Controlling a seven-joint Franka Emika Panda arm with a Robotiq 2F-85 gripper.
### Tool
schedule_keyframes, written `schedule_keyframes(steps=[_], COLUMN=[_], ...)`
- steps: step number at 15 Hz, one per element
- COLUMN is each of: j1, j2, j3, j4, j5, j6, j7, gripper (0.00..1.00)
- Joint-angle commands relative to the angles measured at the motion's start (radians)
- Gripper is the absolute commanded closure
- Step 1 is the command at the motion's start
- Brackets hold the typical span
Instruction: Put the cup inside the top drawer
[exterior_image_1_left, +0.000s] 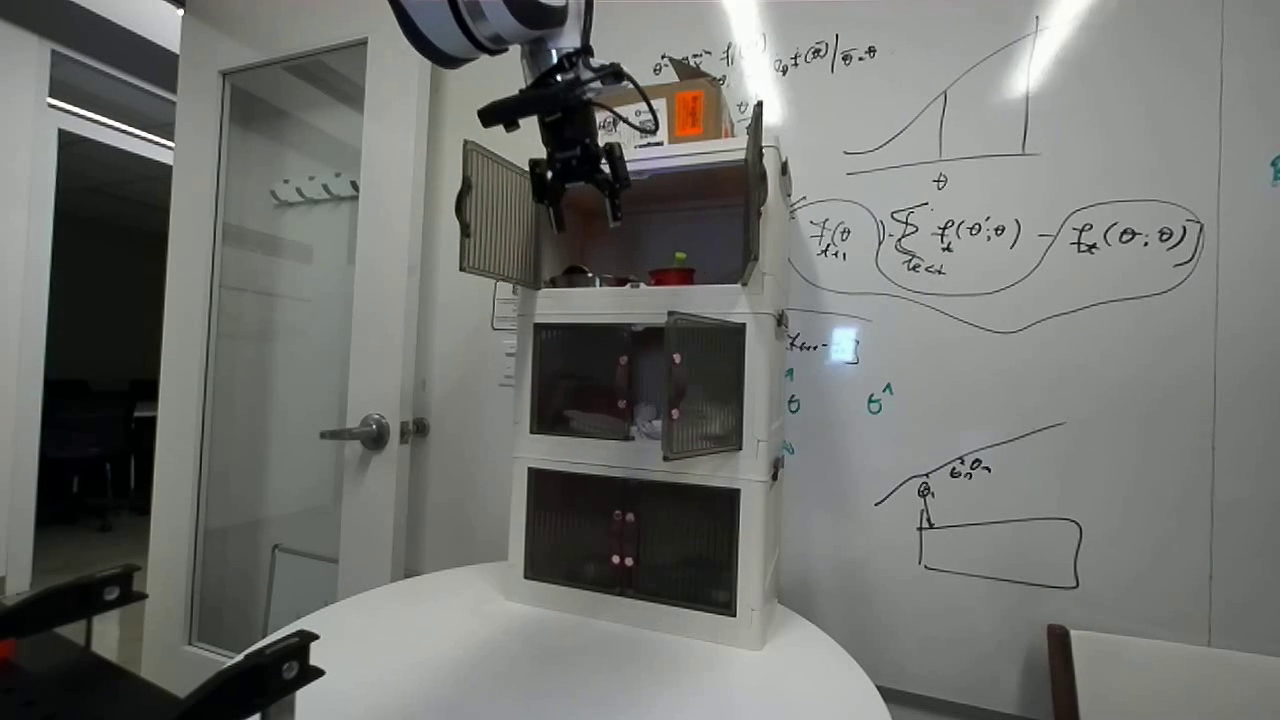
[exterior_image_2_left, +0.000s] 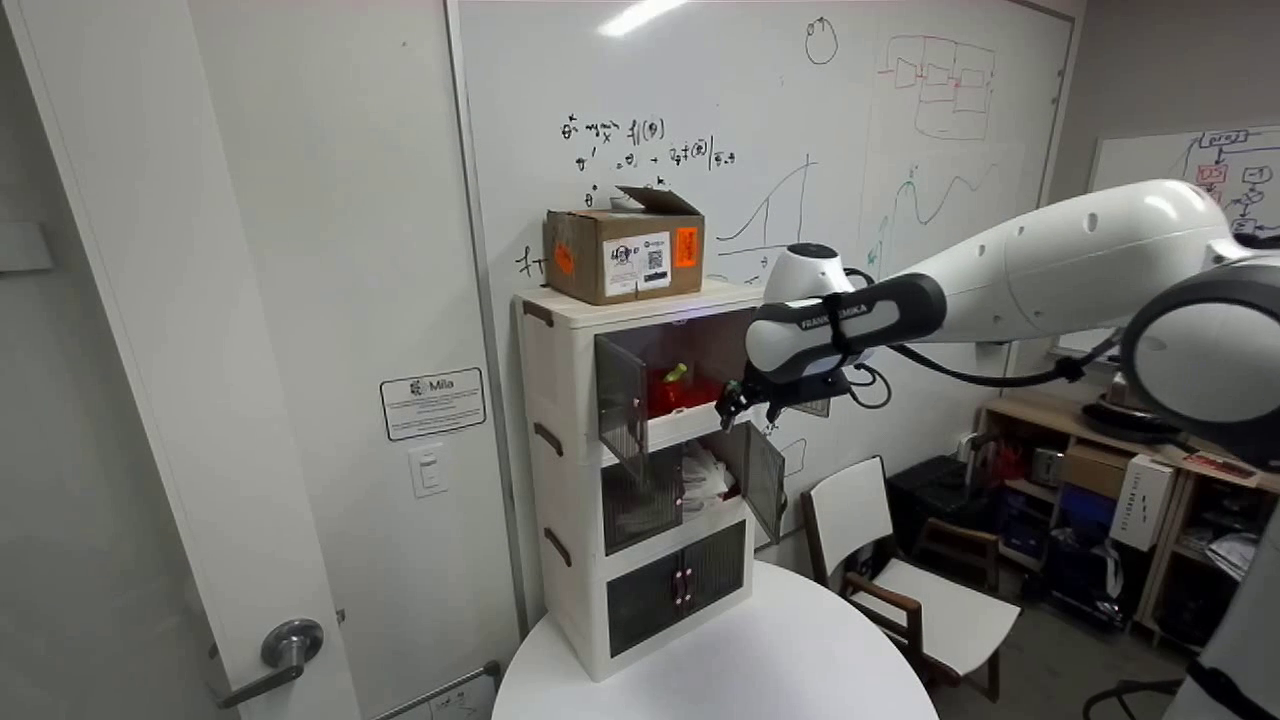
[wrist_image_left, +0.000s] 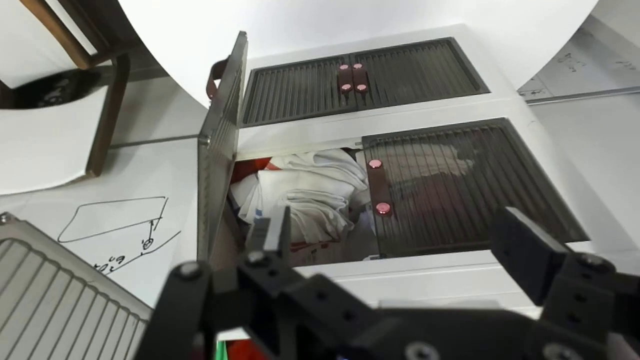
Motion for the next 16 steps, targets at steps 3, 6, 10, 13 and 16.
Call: schedule_keyframes(steps=[3,6,10,13,16], j1=[0.02,0.026,0.019,0.015,0.013], j2=[-0.339,-0.513,-0.669,-0.728,-0.705], j3=[0.002,-0.001,-0.002,0.002,0.004], j4=[-0.355,-0.497,-0.579,-0.598,-0.581], j5=[0.071,0.089,0.084,0.085,0.068], j6=[0.158,0.145,0.088,0.057,0.063], j7=[-0.124,-0.104,-0.085,-0.065,-0.075], gripper=[0.0,0.0,0.0,0.0,0.0])
